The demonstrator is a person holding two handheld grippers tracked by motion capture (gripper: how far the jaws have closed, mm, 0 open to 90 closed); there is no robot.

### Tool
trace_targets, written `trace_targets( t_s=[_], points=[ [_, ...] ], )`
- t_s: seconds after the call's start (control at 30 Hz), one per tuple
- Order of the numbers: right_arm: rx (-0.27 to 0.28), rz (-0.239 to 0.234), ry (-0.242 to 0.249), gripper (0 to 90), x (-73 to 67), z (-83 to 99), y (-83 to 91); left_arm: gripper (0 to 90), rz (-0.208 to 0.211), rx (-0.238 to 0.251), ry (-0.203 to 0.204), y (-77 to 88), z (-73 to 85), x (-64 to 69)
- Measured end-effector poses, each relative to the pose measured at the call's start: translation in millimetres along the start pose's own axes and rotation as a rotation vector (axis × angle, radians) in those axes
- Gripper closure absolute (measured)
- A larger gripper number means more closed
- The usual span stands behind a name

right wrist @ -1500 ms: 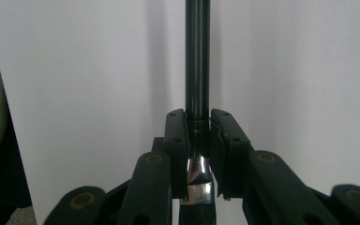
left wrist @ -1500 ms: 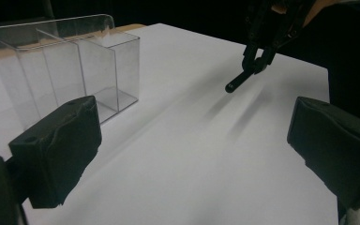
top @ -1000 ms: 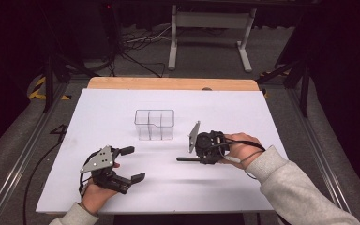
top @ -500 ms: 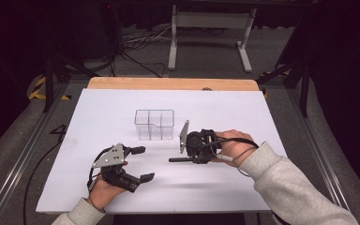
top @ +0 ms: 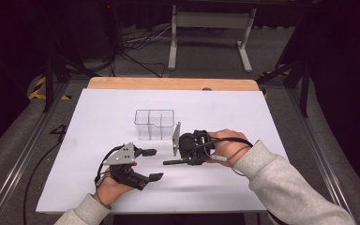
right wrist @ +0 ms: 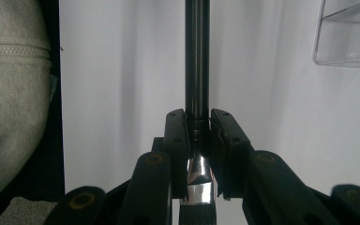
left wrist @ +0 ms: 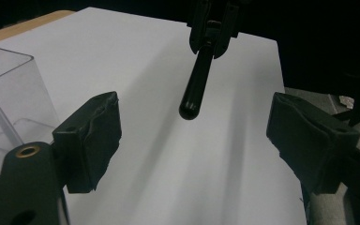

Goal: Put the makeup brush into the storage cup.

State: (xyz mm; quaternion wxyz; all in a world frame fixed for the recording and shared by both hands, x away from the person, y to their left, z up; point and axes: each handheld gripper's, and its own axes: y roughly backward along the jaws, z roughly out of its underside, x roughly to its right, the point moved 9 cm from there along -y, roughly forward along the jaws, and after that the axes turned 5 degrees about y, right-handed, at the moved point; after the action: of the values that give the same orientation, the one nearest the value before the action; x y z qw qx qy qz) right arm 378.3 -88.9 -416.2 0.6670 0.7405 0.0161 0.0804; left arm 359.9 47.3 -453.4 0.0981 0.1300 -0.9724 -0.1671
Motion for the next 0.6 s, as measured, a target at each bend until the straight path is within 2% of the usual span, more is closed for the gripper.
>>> trace_targets(
  t_s=[0.23, 0.3, 0.47, 0.6],
  points=[
    [-0.004, -0.007, 0.018, 77.5, -1.9, -5.5, -0.8, 22.4, 0.011, -0.039, -0.019, -9.9, 2.7, -0.3],
    [-0.009, -0.009, 0.022, 77.5, -2.1, -6.7, -1.0, 24.1, 0.027, -0.049, -0.009, -12.5, 4.4, 0.3],
    [-0.009, -0.012, 0.028, 77.5, -3.0, -9.5, -2.0, 27.4, 0.037, -0.055, -0.005, -14.5, 5.4, -1.4],
    [-0.013, -0.016, 0.035, 77.5, -3.5, -11.1, -2.2, 33.8, 0.056, -0.059, 0.003, -16.3, 5.4, -1.2]
  ],
)
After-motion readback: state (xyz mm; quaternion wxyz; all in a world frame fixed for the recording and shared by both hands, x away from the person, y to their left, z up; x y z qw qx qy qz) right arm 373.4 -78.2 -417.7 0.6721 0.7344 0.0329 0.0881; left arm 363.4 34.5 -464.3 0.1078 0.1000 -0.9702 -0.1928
